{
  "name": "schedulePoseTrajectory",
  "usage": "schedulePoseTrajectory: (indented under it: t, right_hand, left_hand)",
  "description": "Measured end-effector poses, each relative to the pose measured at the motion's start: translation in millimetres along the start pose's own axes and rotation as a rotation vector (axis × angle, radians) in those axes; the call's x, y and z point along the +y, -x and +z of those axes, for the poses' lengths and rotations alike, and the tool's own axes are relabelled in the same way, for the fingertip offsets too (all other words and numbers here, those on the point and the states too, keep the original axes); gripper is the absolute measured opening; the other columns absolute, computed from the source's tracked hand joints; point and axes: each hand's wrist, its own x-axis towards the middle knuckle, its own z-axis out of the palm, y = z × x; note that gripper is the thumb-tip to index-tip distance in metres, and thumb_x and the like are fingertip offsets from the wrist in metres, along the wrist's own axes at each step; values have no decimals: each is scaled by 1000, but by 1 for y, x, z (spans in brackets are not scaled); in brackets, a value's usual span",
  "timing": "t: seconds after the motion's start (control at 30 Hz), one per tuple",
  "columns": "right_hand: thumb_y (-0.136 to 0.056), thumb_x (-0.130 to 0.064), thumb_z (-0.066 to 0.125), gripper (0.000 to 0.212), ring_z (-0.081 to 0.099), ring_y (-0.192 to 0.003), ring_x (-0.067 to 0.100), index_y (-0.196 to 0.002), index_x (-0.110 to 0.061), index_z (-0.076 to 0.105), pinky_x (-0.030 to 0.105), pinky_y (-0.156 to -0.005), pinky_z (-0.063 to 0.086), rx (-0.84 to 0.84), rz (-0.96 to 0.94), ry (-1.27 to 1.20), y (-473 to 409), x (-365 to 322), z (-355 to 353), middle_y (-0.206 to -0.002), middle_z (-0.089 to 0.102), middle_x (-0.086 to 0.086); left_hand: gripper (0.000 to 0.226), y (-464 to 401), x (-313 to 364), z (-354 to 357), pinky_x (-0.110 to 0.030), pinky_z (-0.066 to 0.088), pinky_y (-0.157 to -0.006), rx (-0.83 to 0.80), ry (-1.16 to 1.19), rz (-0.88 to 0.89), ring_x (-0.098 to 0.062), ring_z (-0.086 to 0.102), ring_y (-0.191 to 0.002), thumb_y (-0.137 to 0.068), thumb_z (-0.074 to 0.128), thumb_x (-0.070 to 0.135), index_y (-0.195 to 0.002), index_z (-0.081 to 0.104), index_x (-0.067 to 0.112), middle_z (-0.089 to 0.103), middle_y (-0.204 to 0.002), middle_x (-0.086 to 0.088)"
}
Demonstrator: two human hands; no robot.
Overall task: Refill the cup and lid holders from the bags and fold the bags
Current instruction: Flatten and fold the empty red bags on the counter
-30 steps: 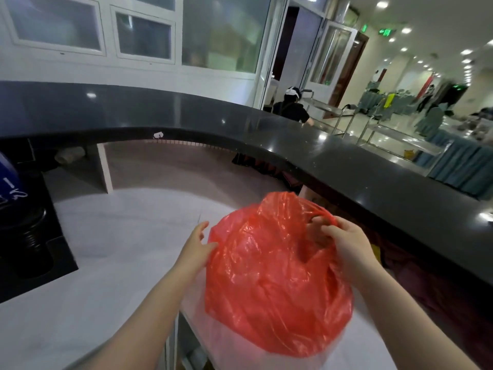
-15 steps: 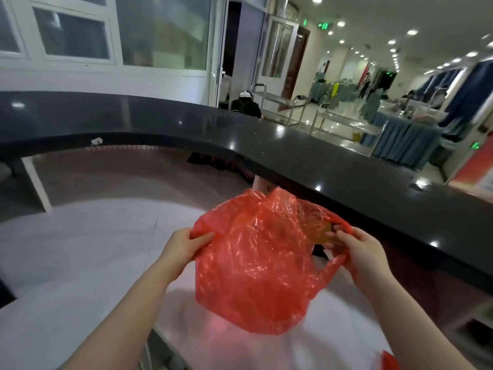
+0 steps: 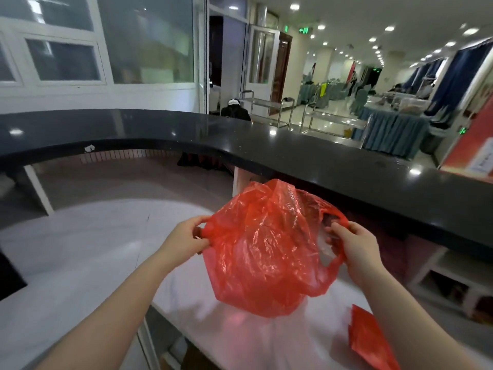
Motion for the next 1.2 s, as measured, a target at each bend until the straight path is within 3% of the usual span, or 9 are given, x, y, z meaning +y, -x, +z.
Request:
schedulePoseTrajectory:
  t: [0.17, 0.33, 0.57, 0.77, 0.87, 0.97, 1.03, 1.1, 1.2]
  right_hand:
    - [-88, -15, 65, 10, 60, -52, 8, -79, -17, 68, 22, -48, 48, 73, 30, 52, 20, 9, -34, -68, 68, -2]
    - [-87, -11, 64, 6, 55, -65, 21, -88, -10, 70, 36, -67, 48, 230, 15, 149, 40, 13, -80, -69, 61, 6]
    - [-87, -24, 67, 19, 56, -74, 28, -101, -13, 71, 32, -67, 42, 460, 119, 394, 95, 31, -138, -82, 66, 8]
    - [-96, -1, 41, 21, 50, -27, 9, -80, -2, 55, 13, -27, 30, 415, 400, -115, 144, 39, -146, -37, 56, 2]
    - [-99, 0, 34, 18, 65, -42, 21, -90, 1, 50, 24, -33, 48, 436, 389, -447, 162, 39, -143, -51, 66, 11]
    - [-100, -8, 34, 18, 69, -55, 31, -94, -3, 51, 35, -47, 58, 390, 389, -590, 171, 37, -142, -87, 66, 20]
    - [-99, -17, 32, 22, 70, -71, 34, -93, -9, 52, 44, -70, 58, 289, 413, -581, 170, 33, -138, -107, 62, 20]
    - [-100, -33, 34, 35, 64, -96, 36, -117, -10, 54, 47, -87, 50, 204, 420, -552, 167, 25, -129, -118, 60, 18]
    - [-96, -54, 42, 51, 63, -95, 32, -126, -15, 53, 44, -78, 52, 163, 394, -504, 163, 15, -112, -110, 65, 16]
  left_hand:
    - [46, 16, -2, -5, -25, 51, -57, 165, -238, 3, -10, 64, -56, -72, 57, -5, -99, 66, 31, 68, -70, 9]
    - [38, 18, -2, -21, -27, 44, -67, 283, -452, -61, -18, 61, -74, -75, 54, 5, -102, 70, 26, 73, -92, 1]
    - [20, 57, -16, -55, -25, 36, -53, 267, -534, -173, -8, 58, -57, -77, 54, 11, -84, 68, 24, 62, -46, 6]
    - [24, 95, -36, -70, -29, 46, -61, 214, -397, -278, -19, 67, -61, -81, 45, 8, -94, 64, 13, 68, -53, 5]
    - [51, 114, -40, -62, -19, 41, -51, 187, -358, -220, -13, 66, -60, -86, 42, 4, -133, 48, 24, 73, -91, -3]
    - [64, 126, -40, -61, -13, 41, -51, 15, -459, -60, -9, 64, -65, -87, 43, 0, -140, 43, 37, 62, -117, -2]
    - [55, 127, -36, -64, -11, 42, -57, -90, -525, 3, -6, 65, -61, -86, 47, 1, -128, 59, 34, 66, -110, 4]
    - [39, 126, -32, -66, -12, 42, -62, -148, -620, 32, -2, 63, -62, -85, 55, 7, -116, 69, 28, 69, -96, 9]
    - [21, 123, -24, -64, -19, 41, -64, -103, -745, 74, -4, 61, -70, -84, 63, 19, -99, 76, 28, 72, -87, 11]
